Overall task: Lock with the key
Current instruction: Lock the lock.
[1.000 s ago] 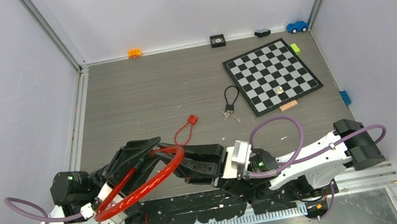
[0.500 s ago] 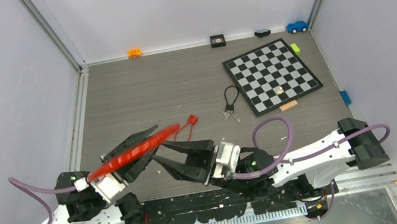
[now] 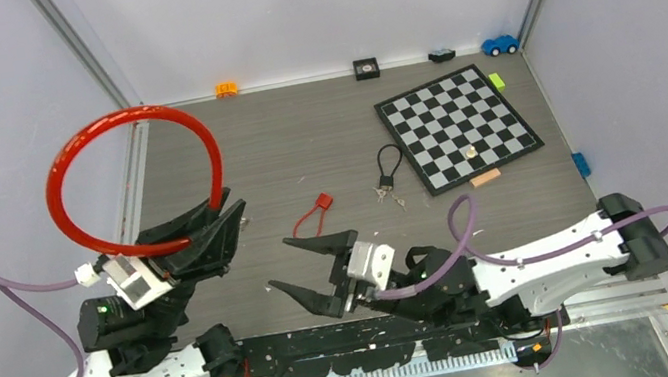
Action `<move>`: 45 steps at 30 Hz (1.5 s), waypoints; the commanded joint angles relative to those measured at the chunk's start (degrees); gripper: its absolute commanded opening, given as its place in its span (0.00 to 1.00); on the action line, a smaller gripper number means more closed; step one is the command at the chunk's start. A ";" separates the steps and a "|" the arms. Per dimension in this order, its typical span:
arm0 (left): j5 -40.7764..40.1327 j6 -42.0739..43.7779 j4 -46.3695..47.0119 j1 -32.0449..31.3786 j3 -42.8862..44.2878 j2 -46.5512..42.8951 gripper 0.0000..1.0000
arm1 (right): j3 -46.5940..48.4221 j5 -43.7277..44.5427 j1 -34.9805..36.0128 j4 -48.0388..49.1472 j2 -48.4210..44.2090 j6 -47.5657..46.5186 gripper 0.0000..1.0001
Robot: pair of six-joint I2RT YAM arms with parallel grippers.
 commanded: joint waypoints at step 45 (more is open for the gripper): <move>23.03 -30.08 2.65 -0.18 14.13 6.57 0.00 | 16.97 -23.29 -18.98 -11.94 -5.01 61.30 0.49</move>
